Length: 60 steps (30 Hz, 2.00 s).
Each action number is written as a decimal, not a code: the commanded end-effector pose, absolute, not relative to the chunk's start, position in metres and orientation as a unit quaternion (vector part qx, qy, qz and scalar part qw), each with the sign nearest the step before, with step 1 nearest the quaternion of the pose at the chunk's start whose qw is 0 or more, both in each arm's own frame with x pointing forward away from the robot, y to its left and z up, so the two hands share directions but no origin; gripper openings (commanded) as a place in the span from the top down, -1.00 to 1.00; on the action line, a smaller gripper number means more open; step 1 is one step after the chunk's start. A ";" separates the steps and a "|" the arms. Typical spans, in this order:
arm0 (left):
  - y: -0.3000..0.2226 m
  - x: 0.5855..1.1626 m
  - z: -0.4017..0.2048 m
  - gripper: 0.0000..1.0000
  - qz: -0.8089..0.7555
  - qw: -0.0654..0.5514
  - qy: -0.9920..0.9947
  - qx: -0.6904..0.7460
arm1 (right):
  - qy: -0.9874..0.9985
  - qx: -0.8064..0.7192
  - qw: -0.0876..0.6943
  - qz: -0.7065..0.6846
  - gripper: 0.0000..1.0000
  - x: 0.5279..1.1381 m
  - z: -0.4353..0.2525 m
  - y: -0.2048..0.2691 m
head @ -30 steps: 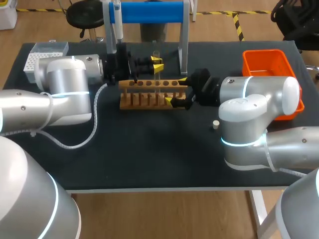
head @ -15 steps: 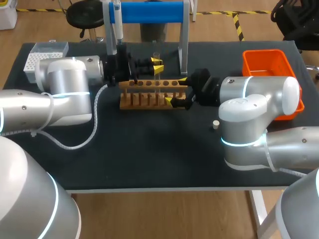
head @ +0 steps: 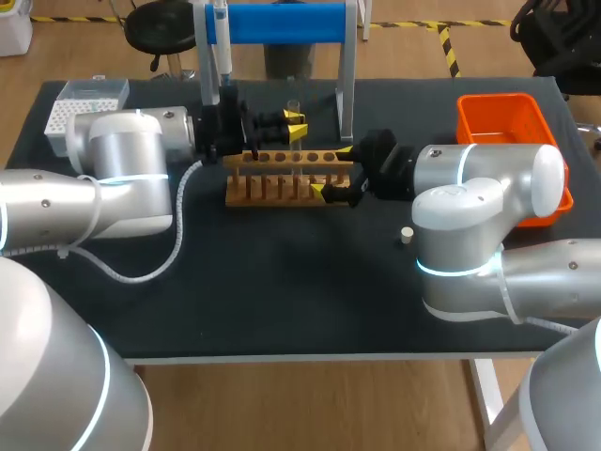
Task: Invert the test tube, pick up the pipette, mount the tip to pipette, aspirate from beaker and dispense into the tube, eject the tip, return the pipette, and cap with the stopper.
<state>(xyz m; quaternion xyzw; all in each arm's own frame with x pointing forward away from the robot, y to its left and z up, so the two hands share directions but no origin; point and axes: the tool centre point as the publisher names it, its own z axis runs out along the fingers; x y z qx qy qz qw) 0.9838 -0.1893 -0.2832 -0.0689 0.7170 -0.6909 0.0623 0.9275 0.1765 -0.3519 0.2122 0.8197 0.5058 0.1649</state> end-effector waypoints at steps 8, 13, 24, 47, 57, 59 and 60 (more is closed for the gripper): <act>-0.189 0.985 -0.289 0.69 -0.690 0.054 0.718 -0.074 | 0.821 0.211 0.163 0.505 -1.00 0.928 -0.351 0.176; -0.188 0.984 -0.285 -1.00 -0.687 0.054 0.720 -0.078 | 0.821 0.211 0.163 0.505 -1.00 0.928 -0.351 0.176; -0.179 0.977 -0.260 -1.00 -0.664 0.059 0.740 -0.089 | 0.821 0.211 0.163 0.505 -1.00 0.928 -0.351 0.176; -0.121 0.945 -0.227 -1.00 -0.610 0.086 0.774 -0.142 | 0.821 0.211 0.163 0.505 -1.00 0.928 -0.351 0.176; -0.099 0.947 -0.227 -1.00 -0.608 0.117 0.764 -0.179 | 0.821 0.211 0.163 0.505 -1.00 0.928 -0.351 0.176; -0.072 0.949 -0.226 -1.00 -0.595 0.156 0.758 -0.218 | 0.821 0.211 0.163 0.505 -1.00 0.928 -0.351 0.176; -0.058 0.949 -0.225 -1.00 -0.592 0.171 0.753 -0.231 | 0.821 0.211 0.163 0.505 -1.00 0.928 -0.351 0.176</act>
